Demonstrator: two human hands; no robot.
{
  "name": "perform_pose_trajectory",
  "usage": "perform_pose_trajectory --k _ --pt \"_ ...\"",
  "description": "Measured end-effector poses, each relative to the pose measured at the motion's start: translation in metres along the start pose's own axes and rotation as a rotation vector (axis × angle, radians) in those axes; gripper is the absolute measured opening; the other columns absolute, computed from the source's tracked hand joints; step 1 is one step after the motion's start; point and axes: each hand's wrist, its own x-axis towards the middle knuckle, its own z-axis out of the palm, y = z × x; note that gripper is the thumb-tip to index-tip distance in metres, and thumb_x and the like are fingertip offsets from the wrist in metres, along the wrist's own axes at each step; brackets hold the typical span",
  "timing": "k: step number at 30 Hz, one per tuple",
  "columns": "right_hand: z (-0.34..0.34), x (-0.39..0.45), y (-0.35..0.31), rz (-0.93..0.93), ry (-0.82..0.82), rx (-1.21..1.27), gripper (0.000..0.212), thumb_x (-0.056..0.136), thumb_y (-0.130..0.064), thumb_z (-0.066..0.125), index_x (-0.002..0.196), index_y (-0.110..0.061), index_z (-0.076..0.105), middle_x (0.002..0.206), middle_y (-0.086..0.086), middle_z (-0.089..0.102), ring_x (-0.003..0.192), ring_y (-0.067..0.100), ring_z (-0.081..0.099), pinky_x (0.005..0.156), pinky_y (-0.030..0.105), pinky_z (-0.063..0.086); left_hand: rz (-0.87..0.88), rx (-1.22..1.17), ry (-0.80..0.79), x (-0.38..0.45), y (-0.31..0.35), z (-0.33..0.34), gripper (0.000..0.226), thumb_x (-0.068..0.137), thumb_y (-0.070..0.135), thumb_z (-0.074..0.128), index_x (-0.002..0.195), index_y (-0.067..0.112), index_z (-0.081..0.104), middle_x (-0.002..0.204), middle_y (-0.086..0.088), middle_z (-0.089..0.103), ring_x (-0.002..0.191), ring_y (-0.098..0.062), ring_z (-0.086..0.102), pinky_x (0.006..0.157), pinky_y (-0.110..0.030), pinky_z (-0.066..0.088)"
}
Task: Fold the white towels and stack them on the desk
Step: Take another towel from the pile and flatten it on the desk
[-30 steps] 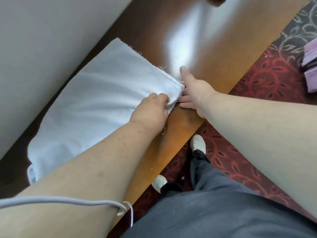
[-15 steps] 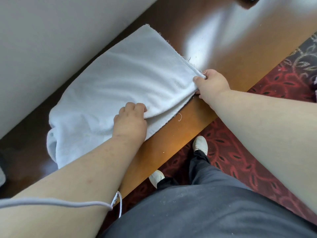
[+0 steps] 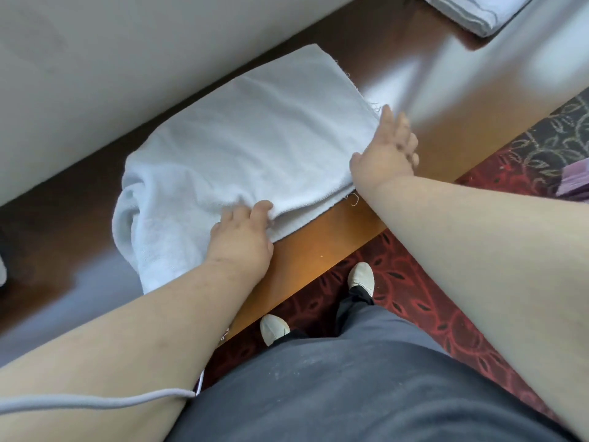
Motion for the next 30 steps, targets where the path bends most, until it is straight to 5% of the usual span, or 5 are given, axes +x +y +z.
perform_pose_trajectory --k 4,14,20,25,30 --pt "0.027 -0.071 -0.028 -0.794 -0.245 -0.337 0.062 0.091 -0.022 0.050 0.150 -0.029 0.033 0.159 0.003 0.027 0.144 0.028 0.022 0.116 0.044 0.023 0.092 -0.063 -0.095 0.002 -0.010 0.000 0.066 0.095 0.021 0.043 0.153 0.036 0.013 0.139 -0.001 0.047 0.125 -0.026 0.040 0.101 -0.038 0.038" --pt "0.021 -0.076 -0.064 -0.767 -0.506 -0.745 0.026 0.092 -0.016 0.046 0.116 -0.023 0.055 0.119 0.003 0.048 0.110 0.027 0.049 0.091 0.042 0.047 -0.383 -0.479 0.601 -0.056 -0.102 -0.014 0.050 0.091 0.047 0.039 0.139 0.039 0.028 0.145 0.001 0.038 0.132 -0.018 0.025 0.113 -0.028 0.006" --pt "0.014 -0.095 -0.182 -0.694 -0.447 -1.063 0.014 0.090 -0.012 0.052 0.095 -0.017 0.063 0.084 -0.001 0.056 0.084 0.026 0.056 0.073 0.033 0.044 -0.775 -1.046 0.110 -0.054 -0.171 -0.004 0.050 0.093 0.049 0.053 0.136 0.023 0.049 0.122 0.002 0.060 0.117 -0.027 0.056 0.090 -0.032 0.040" --pt "0.032 -0.141 -0.257 -1.079 -0.369 -0.266 0.035 0.097 -0.021 0.043 0.126 -0.025 0.061 0.129 -0.001 0.057 0.111 0.021 0.056 0.084 0.032 0.045 -0.779 -1.157 0.223 -0.057 -0.176 0.002 0.018 0.094 0.046 0.052 0.094 0.033 0.065 0.084 0.013 0.065 0.086 -0.015 0.063 0.068 -0.026 0.044" --pt "0.053 -0.155 -0.296 -1.414 -0.512 -0.522 0.065 0.087 -0.020 0.055 0.150 -0.028 0.038 0.155 -0.003 0.039 0.145 0.024 0.030 0.117 0.043 0.027 -0.692 -0.998 0.541 -0.074 -0.159 -0.013 0.015 0.099 0.046 0.039 0.097 0.038 0.051 0.085 0.010 0.061 0.073 -0.016 0.061 0.062 -0.031 0.045"
